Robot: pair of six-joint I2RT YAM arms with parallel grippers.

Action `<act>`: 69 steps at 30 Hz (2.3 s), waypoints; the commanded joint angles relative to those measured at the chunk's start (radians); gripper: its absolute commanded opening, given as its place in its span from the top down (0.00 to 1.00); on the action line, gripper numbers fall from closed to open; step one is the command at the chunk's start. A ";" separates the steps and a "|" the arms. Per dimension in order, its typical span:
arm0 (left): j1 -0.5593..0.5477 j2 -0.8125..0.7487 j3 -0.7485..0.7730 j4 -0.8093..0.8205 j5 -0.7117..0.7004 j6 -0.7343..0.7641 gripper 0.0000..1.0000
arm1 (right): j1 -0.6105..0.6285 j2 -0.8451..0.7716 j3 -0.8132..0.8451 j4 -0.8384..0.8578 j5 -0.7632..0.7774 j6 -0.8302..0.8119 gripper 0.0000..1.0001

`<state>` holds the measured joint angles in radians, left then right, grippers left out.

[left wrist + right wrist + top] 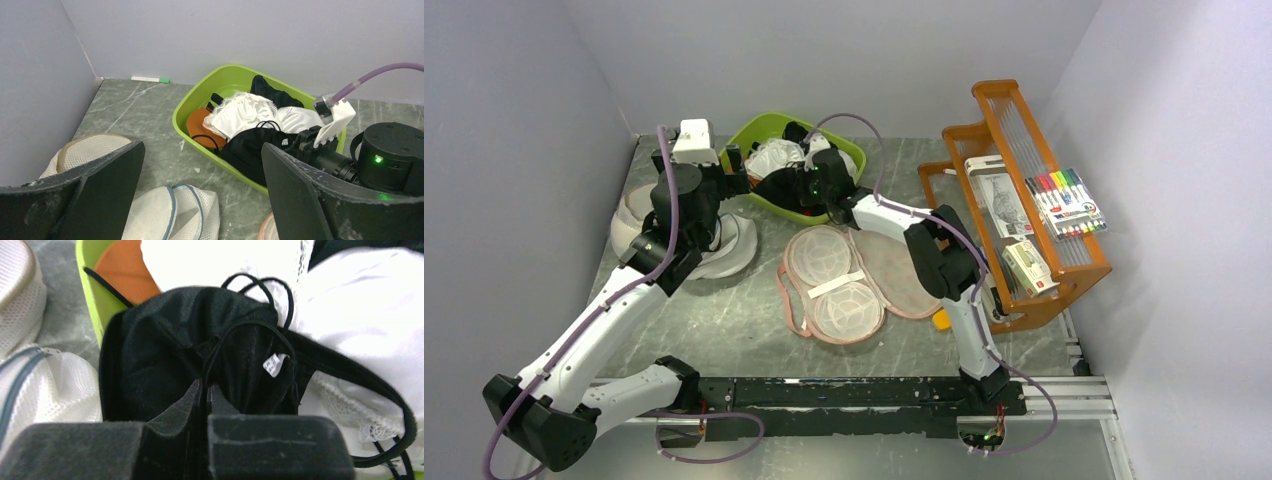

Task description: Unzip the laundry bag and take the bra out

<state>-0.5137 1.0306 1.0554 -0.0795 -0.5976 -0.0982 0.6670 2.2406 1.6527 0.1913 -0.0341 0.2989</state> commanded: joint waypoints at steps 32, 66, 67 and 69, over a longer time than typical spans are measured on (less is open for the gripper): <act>0.009 0.026 0.038 -0.021 0.074 -0.055 0.01 | -0.032 -0.173 0.238 -0.583 0.116 -0.217 0.17; 0.006 0.049 0.048 -0.042 0.128 -0.093 0.01 | -0.162 -0.848 -0.776 -0.518 0.566 -0.011 0.03; 0.006 0.050 0.045 -0.040 0.128 -0.092 0.01 | -0.185 -0.839 -0.770 -0.527 0.563 -0.003 0.03; 0.006 0.053 0.045 -0.039 0.125 -0.089 0.01 | -0.228 -0.830 -0.773 -0.528 0.552 0.001 0.04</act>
<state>-0.5129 1.0771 1.0687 -0.1192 -0.4889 -0.1802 0.5064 1.3994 0.8482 -0.2962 0.4816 0.2520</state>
